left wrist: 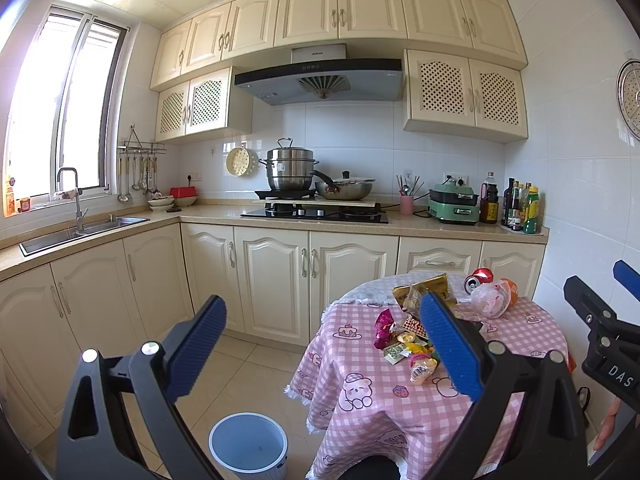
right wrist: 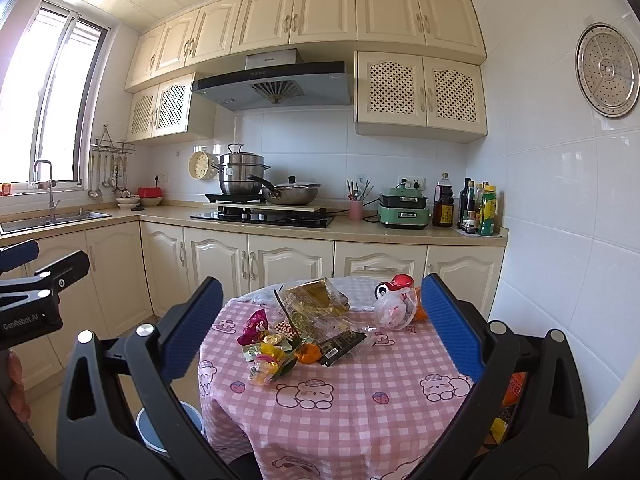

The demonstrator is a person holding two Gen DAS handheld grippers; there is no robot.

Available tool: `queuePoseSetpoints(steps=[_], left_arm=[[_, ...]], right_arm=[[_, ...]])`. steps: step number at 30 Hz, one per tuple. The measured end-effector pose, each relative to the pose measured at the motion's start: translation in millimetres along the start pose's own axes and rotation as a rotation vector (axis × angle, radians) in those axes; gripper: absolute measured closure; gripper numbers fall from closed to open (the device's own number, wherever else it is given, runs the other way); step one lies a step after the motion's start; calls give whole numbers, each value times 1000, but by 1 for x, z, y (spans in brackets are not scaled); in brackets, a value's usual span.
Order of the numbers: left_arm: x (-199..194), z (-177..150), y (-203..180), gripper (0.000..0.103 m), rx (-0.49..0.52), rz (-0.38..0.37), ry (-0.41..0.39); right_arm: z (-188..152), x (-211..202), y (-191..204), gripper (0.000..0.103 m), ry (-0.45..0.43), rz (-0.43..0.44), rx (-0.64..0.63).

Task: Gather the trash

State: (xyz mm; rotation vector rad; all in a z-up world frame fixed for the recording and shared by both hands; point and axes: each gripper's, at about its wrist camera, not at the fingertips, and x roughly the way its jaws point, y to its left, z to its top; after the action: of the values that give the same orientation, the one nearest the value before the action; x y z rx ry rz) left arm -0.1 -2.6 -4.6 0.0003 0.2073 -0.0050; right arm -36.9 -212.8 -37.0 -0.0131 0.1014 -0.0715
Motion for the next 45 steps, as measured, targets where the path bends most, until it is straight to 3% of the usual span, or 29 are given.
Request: queuePoseSetpoints(steps=[32,45], left_arm=[[11,-12,-5,7,16,-2,21],[27,-19,-8,7,31,1,72]], right_arm=[[-6,10,-1,6,28,-7,-3],[-15,22,-10,6,77,2,20]])
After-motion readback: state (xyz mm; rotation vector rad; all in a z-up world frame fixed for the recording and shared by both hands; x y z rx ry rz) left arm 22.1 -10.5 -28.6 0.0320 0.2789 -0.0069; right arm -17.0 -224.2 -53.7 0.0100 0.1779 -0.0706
